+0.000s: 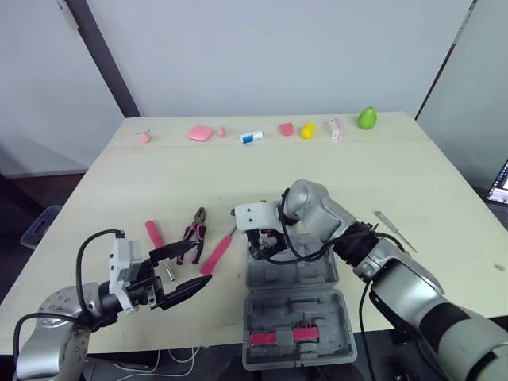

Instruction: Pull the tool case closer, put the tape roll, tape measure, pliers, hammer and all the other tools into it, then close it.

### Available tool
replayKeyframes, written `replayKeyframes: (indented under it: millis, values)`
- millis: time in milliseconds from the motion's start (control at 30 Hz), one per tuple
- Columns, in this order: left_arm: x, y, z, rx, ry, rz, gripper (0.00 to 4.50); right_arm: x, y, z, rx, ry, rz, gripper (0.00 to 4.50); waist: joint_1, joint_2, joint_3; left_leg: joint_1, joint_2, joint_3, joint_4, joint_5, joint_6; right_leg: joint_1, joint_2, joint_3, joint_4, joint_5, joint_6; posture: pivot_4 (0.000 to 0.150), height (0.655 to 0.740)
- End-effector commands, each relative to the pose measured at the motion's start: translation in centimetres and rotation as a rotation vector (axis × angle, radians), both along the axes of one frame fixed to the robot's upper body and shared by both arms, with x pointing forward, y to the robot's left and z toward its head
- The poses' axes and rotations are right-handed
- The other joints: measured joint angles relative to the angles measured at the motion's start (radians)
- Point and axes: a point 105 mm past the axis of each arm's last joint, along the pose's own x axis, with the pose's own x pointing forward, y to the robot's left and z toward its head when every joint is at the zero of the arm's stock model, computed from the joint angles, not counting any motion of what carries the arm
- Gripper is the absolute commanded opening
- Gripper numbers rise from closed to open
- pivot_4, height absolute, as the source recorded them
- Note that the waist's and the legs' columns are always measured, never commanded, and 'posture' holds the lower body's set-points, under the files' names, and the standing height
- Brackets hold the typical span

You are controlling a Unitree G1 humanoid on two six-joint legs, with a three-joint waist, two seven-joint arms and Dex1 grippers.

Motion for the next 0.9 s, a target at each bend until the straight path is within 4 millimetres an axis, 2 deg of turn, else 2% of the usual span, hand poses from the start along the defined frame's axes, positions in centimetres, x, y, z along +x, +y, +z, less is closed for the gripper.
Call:
replayKeyframes:
  millis: [33, 100, 200, 500, 900]
  values:
    - [0.0, 0.2, 0.4, 0.012, -0.026, -0.006, 4.50, 0.1, -0.1, 1.1, 0.133, 0.031, -0.055, 3.09, 0.000, 0.000, 0.000, 0.000, 0.000, 0.000, 0.000, 0.000, 0.000, 0.000, 0.000, 0.000, 0.000, 0.000, 0.000, 0.150, 0.7400]
    - [0.0, 0.2, 0.3, 0.013, -0.023, -0.006, 4.50, 0.1, -0.3, 1.0, 0.182, 0.054, -0.085, 2.09, 0.000, 0.000, 0.000, 0.000, 0.000, 0.000, 0.000, 0.000, 0.000, 0.000, -0.001, 0.000, 0.000, 0.000, 0.000, 0.150, 0.7400]
    - [0.1, 0.3, 0.2, 0.017, -0.017, -0.008, 4.50, 0.0, -0.6, 0.5, 0.262, 0.106, -0.128, 2.09, 0.000, 0.000, 0.000, 0.000, 0.000, 0.000, 0.000, 0.000, 0.000, 0.000, -0.001, 0.000, 0.000, 0.000, 0.000, 0.150, 0.7400]
    - [0.4, 0.3, 0.3, 0.025, -0.018, -0.014, 4.50, -0.1, -1.5, -2.4, 0.349, 0.157, -0.205, 2.09, -0.001, 0.000, 0.000, 0.000, 0.000, 0.000, -0.001, 0.000, 0.000, 0.000, 0.000, 0.000, 0.000, 0.000, 0.000, 0.150, 0.7400]
    - [0.4, -0.1, 0.4, 0.037, -0.008, -0.033, 4.50, 0.2, -2.5, -6.9, 0.294, 0.213, -0.274, 2.09, -0.002, 0.000, 0.000, 0.001, 0.000, 0.000, -0.001, 0.000, 0.000, 0.000, 0.000, 0.000, 0.000, 0.000, 0.000, 0.150, 0.7400]
